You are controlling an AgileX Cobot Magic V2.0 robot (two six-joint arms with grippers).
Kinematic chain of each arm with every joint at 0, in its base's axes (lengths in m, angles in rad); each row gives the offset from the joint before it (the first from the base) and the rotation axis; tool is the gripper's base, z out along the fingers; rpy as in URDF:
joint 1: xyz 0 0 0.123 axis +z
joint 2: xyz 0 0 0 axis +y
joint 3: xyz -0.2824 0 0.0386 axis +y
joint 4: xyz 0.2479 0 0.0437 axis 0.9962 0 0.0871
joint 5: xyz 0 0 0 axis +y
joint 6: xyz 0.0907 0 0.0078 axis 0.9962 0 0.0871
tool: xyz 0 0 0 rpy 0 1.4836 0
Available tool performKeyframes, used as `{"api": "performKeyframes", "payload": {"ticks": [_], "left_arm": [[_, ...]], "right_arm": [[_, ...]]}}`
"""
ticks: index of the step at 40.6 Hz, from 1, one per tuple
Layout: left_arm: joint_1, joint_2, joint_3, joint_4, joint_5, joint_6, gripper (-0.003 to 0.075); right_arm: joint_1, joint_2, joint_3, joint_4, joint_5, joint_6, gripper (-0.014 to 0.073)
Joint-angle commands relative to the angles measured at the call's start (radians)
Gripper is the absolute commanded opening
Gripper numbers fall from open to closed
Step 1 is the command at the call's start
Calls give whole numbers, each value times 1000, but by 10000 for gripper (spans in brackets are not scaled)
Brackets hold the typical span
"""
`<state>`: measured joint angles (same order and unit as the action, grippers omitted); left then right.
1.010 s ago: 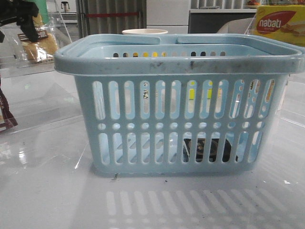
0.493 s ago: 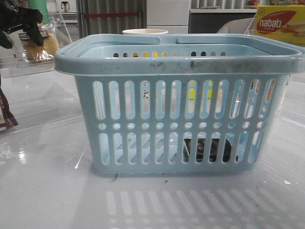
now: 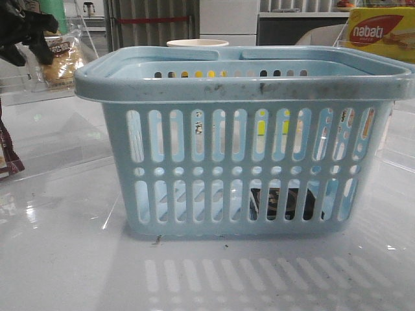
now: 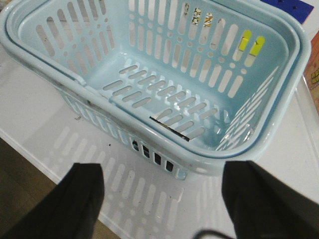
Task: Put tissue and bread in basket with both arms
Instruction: 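Grasp the bagged bread with the left gripper and lift it, then carry the bread over the basket and open the left gripper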
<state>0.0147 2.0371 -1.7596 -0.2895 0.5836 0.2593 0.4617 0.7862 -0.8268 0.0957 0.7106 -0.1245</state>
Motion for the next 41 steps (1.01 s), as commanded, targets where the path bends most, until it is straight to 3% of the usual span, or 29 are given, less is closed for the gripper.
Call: {"api": "performKeyframes", "payload": {"ticks": [1, 12, 32, 41], "left_arm": [[-1, -59, -35, -21, -45, 4, 251], [-1, -86, -47, -21, -14, 4, 90], [-7, -317, -51, -47, 113, 28, 93], [-96, -443, -51, -47, 149, 80, 93]], "right_arm": [[0, -8, -30, -5, -66, -13, 591], [0, -8, -30, -5, -66, -13, 591], [0, -8, -30, -5, -66, -13, 591], [0, -8, -30, -5, -66, -13, 591]]}}
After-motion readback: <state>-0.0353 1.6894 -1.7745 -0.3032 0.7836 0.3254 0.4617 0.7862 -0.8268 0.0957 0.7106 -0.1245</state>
